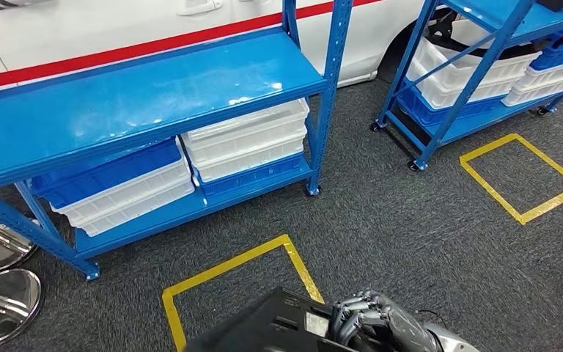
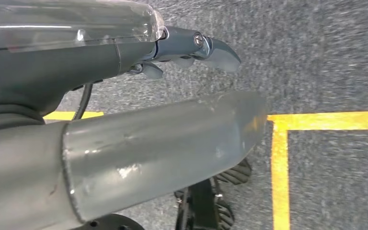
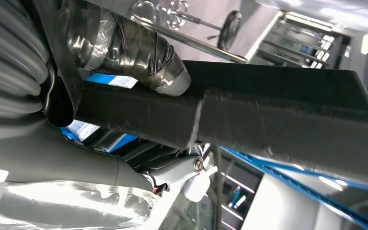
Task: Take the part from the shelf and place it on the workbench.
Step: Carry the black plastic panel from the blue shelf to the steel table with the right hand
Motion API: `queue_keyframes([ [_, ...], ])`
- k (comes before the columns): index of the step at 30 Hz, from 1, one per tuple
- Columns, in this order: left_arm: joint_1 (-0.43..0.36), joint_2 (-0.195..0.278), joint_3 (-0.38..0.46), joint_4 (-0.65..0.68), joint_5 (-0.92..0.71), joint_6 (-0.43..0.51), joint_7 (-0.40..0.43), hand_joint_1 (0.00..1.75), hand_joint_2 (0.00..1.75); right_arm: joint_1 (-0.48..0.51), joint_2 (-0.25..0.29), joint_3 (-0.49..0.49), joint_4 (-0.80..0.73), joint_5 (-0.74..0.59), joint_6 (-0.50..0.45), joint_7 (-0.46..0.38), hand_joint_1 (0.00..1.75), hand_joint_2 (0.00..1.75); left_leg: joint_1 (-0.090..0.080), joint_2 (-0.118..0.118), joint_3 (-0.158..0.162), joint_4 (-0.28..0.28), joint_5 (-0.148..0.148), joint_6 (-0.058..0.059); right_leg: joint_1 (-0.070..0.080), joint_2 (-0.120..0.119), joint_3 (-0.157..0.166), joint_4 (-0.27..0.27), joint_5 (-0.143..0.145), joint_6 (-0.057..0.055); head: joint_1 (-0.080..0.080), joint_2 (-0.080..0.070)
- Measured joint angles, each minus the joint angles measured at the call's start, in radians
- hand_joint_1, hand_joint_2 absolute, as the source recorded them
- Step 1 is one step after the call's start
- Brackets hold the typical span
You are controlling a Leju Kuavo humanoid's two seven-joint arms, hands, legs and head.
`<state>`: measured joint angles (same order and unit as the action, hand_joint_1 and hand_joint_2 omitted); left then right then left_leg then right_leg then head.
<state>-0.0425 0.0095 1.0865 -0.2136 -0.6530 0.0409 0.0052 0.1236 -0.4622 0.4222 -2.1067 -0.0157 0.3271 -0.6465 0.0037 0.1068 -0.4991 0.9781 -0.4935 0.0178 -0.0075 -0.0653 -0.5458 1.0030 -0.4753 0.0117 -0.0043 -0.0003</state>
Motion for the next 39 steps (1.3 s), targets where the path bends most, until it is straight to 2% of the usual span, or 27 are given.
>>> queue_keyframes([
  [2, -0.003, 0.003, 0.006, 0.000, 0.010, 0.001, -0.014, 0.00, 0.00, 0.000, 0.002, -0.006, 0.000, -0.002, 0.009, -0.008, 1.75, 1.75, 0.002, 0.011, 0.001, 0.002, -0.004, -0.013, -0.001, 0.022, -0.006, -0.001, 0.005, -0.014, 0.000, 0.000],
  [4, -0.005, 0.008, 0.011, 0.000, 0.013, -0.004, -0.031, 0.00, 0.00, -0.003, 0.006, -0.012, 0.001, 0.000, 0.014, -0.015, 1.75, 1.75, 0.007, -0.027, -0.017, 0.044, -0.038, -0.023, -0.005, 0.041, -0.010, -0.005, 0.013, -0.030, 0.000, 0.000],
  [6, -0.005, 0.014, 0.018, 0.000, 0.014, -0.008, -0.049, 0.00, 0.00, -0.008, 0.013, -0.016, 0.002, 0.007, 0.008, -0.023, 1.75, 1.75, 0.009, -0.083, -0.070, 0.165, -0.110, -0.027, -0.004, 0.063, -0.016, -0.007, 0.019, -0.041, 0.000, 0.000],
  [7, -0.003, 0.018, 0.021, 0.000, 0.014, -0.008, -0.056, 0.00, 0.00, -0.008, 0.018, -0.017, 0.002, 0.012, 0.000, -0.027, 1.75, 1.75, 0.009, -0.095, -0.102, 0.235, -0.141, -0.027, -0.002, 0.074, -0.019, -0.007, 0.020, -0.044, 0.000, 0.000],
  [8, -0.001, 0.022, 0.024, 0.000, 0.014, -0.007, -0.063, 0.00, 0.00, -0.005, 0.022, -0.019, 0.002, 0.018, -0.008, -0.030, 1.75, 1.75, 0.009, -0.099, -0.125, 0.286, -0.156, -0.027, 0.000, 0.087, -0.020, -0.006, 0.021, -0.045, 0.000, 0.000],
  [9, 0.000, 0.025, 0.026, 0.000, 0.014, -0.006, -0.068, 0.00, 0.00, 0.000, 0.026, -0.021, 0.001, 0.023, -0.017, -0.033, 1.75, 1.75, 0.009, -0.101, -0.132, 0.301, -0.150, -0.025, 0.002, 0.100, -0.020, -0.006, 0.022, -0.046, 0.000, 0.000],
  [10, 0.000, 0.027, 0.027, 0.000, 0.014, -0.005, -0.073, 0.00, 0.00, 0.006, 0.029, -0.024, 0.000, 0.028, -0.025, -0.035, 1.75, 1.75, 0.008, -0.104, -0.122, 0.276, -0.124, -0.022, 0.003, 0.112, -0.019, -0.005, 0.022, -0.046, 0.000, 0.000],
  [11, 0.000, 0.030, 0.029, 0.000, 0.014, -0.004, -0.076, 0.00, 0.00, 0.012, 0.031, -0.028, -0.003, 0.032, -0.032, -0.037, 1.75, 1.75, 0.008, -0.112, -0.095, 0.217, -0.085, -0.017, 0.004, 0.125, -0.017, -0.004, 0.022, -0.045, 0.000, 0.000],
  [13, 0.000, 0.036, 0.031, 0.000, 0.014, -0.002, -0.080, 0.00, 0.00, 0.021, 0.034, -0.034, -0.010, 0.038, -0.041, -0.039, 1.75, 1.75, 0.009, -0.158, -0.037, 0.078, -0.021, -0.005, 0.005, 0.150, -0.017, -0.001, 0.022, -0.042, 0.000, 0.000],
  [15, 0.000, 0.042, 0.034, 0.000, 0.014, 0.000, -0.081, 0.00, 0.00, 0.030, 0.037, -0.040, -0.014, 0.041, -0.043, -0.040, 1.75, 1.75, 0.007, -0.188, -0.010, 0.012, -0.003, 0.003, 0.002, 0.175, -0.025, 0.002, 0.026, -0.030, 0.000, 0.000],
  [17, -0.003, 0.046, 0.037, -0.001, 0.014, 0.002, -0.081, 0.00, 0.00, 0.039, 0.039, -0.044, -0.018, 0.041, -0.043, -0.040, 1.75, 1.75, 0.007, -0.170, -0.006, 0.002, 0.001, 0.008, -0.002, 0.196, -0.033, 0.001, 0.032, -0.015, 0.000, 0.000],
  [18, -0.005, 0.048, 0.038, -0.001, 0.014, 0.002, -0.082, 0.00, 0.00, 0.043, 0.039, -0.047, -0.021, 0.041, -0.043, -0.041, 1.75, 1.75, 0.010, -0.158, -0.003, -0.004, 0.006, 0.012, -0.001, 0.186, -0.038, 0.007, 0.029, -0.010, 0.000, 0.000],
  [19, -0.007, 0.049, 0.040, -0.001, 0.014, 0.002, -0.082, 0.00, 0.00, 0.045, 0.040, -0.049, -0.023, 0.042, -0.043, -0.041, 1.75, 1.75, 0.013, -0.144, -0.002, -0.010, 0.011, 0.017, 0.001, 0.162, -0.049, 0.027, 0.014, -0.006, 0.000, 0.000],
  [21, -0.006, 0.049, 0.043, -0.001, 0.014, 0.002, -0.082, 0.00, 0.00, 0.046, 0.041, -0.054, -0.025, 0.042, -0.043, -0.042, 1.75, 1.75, 0.014, -0.114, -0.001, -0.016, 0.014, 0.023, 0.001, 0.098, -0.098, 0.129, -0.048, 0.001, 0.001, 0.000],
  [23, -0.002, 0.048, 0.046, -0.001, 0.014, 0.001, -0.082, 0.00, 0.00, 0.049, 0.042, -0.056, -0.026, 0.042, -0.043, -0.042, 1.75, 1.75, 0.013, -0.085, -0.003, -0.016, 0.013, 0.024, -0.005, 0.075, -0.159, 0.255, -0.105, 0.010, 0.002, 0.000],
  [24, -0.001, 0.048, 0.047, -0.001, 0.014, 0.001, -0.082, 0.00, 0.00, 0.050, 0.042, -0.056, -0.026, 0.042, -0.043, -0.042, 1.75, 1.75, 0.013, -0.071, -0.003, -0.015, 0.012, 0.023, -0.008, 0.072, -0.172, 0.285, -0.110, 0.013, 0.001, 0.000],
  [25, -0.001, 0.048, 0.047, -0.001, 0.014, 0.001, -0.082, 0.00, 0.00, 0.051, 0.042, -0.057, -0.026, 0.042, -0.043, -0.042, 1.75, 1.75, 0.013, -0.057, -0.002, -0.015, 0.011, 0.021, -0.010, 0.069, -0.163, 0.273, -0.094, 0.015, 0.002, 0.000],
  [26, -0.002, 0.048, 0.047, -0.001, 0.014, 0.002, -0.082, 0.00, 0.00, 0.052, 0.042, -0.057, -0.026, 0.042, -0.043, -0.042, 1.75, 1.75, 0.013, -0.045, 0.000, -0.015, 0.008, 0.018, -0.012, 0.061, -0.134, 0.224, -0.064, 0.016, 0.002, 0.000],
  [28, -0.004, 0.048, 0.047, -0.001, 0.012, 0.003, -0.083, 0.00, 0.00, 0.053, 0.043, -0.060, -0.027, 0.042, -0.048, -0.044, 1.75, 1.75, 0.010, -0.025, 0.007, -0.012, 0.001, 0.008, -0.010, 0.021, -0.052, 0.082, -0.008, 0.013, 0.002, 0.000],
  [30, -0.004, 0.048, 0.047, -0.001, 0.008, 0.005, -0.084, 0.00, 0.00, 0.060, 0.045, -0.065, -0.030, 0.042, -0.057, -0.047, 1.75, 1.75, 0.004, -0.008, 0.012, -0.008, -0.006, -0.004, -0.003, -0.003, -0.013, 0.008, 0.008, 0.002, 0.001, 0.000],
  [32, -0.006, 0.048, 0.048, -0.001, 0.004, 0.005, -0.087, 0.00, 0.00, 0.073, 0.048, -0.070, -0.034, 0.042, -0.061, -0.050, 1.75, 1.75, 0.003, 0.011, 0.015, -0.008, -0.011, -0.014, 0.002, 0.014, -0.017, 0.003, 0.006, -0.012, 0.000, 0.000],
  [33, -0.008, 0.048, 0.048, -0.001, 0.004, 0.004, -0.090, 0.00, 0.00, 0.079, 0.048, -0.071, -0.036, 0.041, -0.058, -0.050, 1.75, 1.75, 0.005, 0.009, 0.015, -0.004, -0.016, -0.020, 0.001, 0.024, -0.019, 0.002, 0.008, -0.019, 0.001, 0.000],
  [34, -0.010, 0.048, 0.048, -0.001, 0.004, 0.001, -0.094, 0.00, 0.00, 0.083, 0.048, -0.072, -0.037, 0.037, -0.053, -0.049, 1.75, 1.75, 0.007, -0.006, 0.010, 0.011, -0.030, -0.025, -0.001, 0.034, -0.019, 0.001, 0.009, -0.026, 0.001, 0.000],
  [35, -0.011, 0.048, 0.048, -0.001, 0.002, -0.003, -0.099, 0.00, 0.00, 0.084, 0.048, -0.073, -0.037, 0.028, -0.043, -0.044, 1.75, 1.75, 0.009, -0.030, -0.003, 0.045, -0.054, -0.028, -0.002, 0.044, -0.019, -0.001, 0.011, -0.033, 0.001, 0.000],
  [37, -0.006, 0.048, 0.048, -0.001, -0.006, -0.015, -0.108, 0.00, 0.00, 0.083, 0.048, -0.077, -0.034, -0.015, -0.007, -0.020, 1.75, 1.75, 0.011, -0.082, -0.061, 0.172, -0.122, -0.029, -0.001, 0.064, -0.020, -0.002, 0.012, -0.043, 0.000, 0.000],
  [38, -0.003, 0.048, 0.048, -0.001, -0.014, -0.021, -0.111, 0.00, 0.00, 0.082, 0.049, -0.079, -0.027, -0.054, 0.021, 0.000, 1.75, 1.75, 0.011, -0.092, -0.096, 0.242, -0.149, -0.029, 0.001, 0.076, -0.020, -0.001, 0.012, -0.046, 0.000, 0.000],
  [39, 0.000, 0.048, 0.047, -0.001, -0.023, -0.026, -0.114, 0.00, 0.00, 0.079, 0.054, -0.083, -0.013, -0.112, 0.055, 0.025, 1.75, 1.75, 0.010, -0.098, -0.123, 0.291, -0.158, -0.027, 0.004, 0.089, -0.020, -0.001, 0.012, -0.047, 0.000, 0.000],
])
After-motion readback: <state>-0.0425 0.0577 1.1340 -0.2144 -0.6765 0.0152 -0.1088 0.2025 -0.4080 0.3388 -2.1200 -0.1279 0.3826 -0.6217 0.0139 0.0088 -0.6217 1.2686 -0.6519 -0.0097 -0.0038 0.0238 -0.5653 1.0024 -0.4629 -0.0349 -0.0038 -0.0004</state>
